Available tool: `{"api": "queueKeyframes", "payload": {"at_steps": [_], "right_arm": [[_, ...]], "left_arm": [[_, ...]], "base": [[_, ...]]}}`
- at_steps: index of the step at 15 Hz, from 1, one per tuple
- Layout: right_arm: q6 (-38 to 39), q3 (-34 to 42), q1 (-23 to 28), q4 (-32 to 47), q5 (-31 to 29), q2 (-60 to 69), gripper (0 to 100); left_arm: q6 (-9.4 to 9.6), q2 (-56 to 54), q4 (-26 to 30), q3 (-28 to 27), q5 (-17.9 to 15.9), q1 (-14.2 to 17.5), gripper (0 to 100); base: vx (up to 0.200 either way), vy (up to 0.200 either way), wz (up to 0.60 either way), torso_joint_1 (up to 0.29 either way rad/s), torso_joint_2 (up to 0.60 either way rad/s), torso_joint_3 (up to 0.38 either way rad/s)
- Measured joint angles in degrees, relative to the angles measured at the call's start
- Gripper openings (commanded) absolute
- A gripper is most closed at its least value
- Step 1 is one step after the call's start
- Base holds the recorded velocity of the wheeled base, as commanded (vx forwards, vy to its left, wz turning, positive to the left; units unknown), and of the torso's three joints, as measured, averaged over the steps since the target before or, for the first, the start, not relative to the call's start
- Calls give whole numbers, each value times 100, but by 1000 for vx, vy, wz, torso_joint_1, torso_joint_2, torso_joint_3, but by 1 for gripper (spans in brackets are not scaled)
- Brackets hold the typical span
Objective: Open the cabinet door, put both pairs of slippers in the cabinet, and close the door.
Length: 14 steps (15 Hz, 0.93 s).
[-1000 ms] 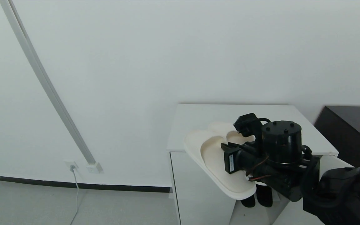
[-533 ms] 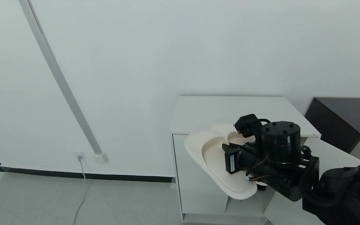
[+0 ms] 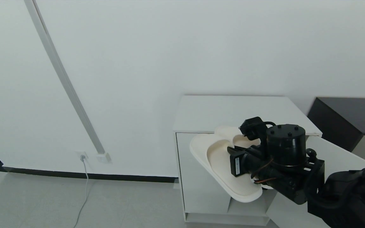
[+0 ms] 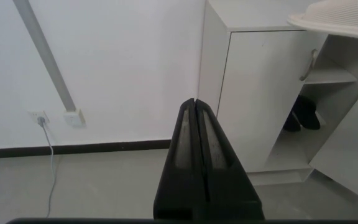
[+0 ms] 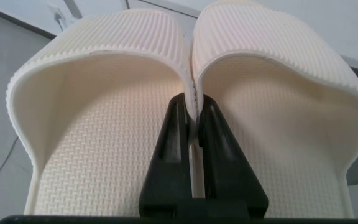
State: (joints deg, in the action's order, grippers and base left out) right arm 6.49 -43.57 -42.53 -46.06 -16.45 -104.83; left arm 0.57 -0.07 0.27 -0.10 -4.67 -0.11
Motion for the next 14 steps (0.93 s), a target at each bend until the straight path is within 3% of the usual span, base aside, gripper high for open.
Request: {"api": "queueKeyframes", "payload": {"at_steps": [8,14], "right_arm": [[-26,124,34,-318,22,-66,0],[-35,145,30,-321,24,-93,0]], "left_arm": [[-4,0,-2,0,0,0,0],[-4,0,0,0,2,0,0]], "base": [[0,0,0,0,0,0],[0,-200,0,5,0,3]]}}
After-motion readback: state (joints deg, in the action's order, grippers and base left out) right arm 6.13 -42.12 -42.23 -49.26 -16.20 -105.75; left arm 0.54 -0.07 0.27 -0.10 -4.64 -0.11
